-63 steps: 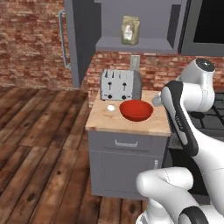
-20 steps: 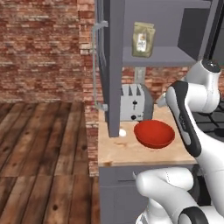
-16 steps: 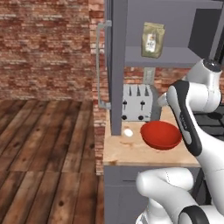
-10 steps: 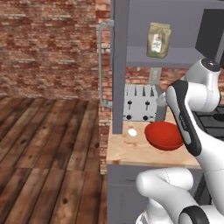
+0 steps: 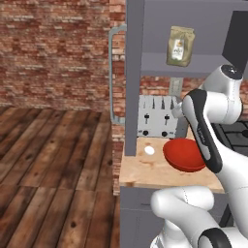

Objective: Pick the egg and butter from the fridge and place them by the bowl for mixing.

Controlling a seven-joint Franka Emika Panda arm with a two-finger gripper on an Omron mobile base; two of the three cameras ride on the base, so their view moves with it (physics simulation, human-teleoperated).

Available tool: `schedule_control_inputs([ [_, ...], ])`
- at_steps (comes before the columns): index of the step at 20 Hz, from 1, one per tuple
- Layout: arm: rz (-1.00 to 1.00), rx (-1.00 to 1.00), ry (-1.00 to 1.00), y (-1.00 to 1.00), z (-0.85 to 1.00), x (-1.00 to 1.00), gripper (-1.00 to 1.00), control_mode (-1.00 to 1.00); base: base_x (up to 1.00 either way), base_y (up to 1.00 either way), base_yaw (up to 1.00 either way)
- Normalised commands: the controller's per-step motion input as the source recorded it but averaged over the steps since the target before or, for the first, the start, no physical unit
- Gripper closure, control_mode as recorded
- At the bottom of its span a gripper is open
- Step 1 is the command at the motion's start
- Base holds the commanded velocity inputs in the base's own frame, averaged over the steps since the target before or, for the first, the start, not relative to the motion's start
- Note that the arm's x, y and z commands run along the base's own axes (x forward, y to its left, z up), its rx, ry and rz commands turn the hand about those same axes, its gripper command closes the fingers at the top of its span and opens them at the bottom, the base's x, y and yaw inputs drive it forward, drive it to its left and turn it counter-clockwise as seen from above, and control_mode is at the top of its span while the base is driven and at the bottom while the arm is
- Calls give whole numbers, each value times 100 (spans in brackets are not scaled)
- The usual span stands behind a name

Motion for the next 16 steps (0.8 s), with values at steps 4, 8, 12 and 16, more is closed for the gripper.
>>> schedule_control_inputs([
  [4, 0, 0, 0, 0, 0, 0, 100, 100, 0, 0, 0],
  [8, 0, 0, 0, 0, 0, 0, 100, 100, 0, 0, 0],
  [12, 0, 0, 0, 0, 0, 0, 100, 100, -1, 0, 0],
  [16, 0, 0, 1, 0, -3, -5, 100, -100, -10, 0, 0],
])
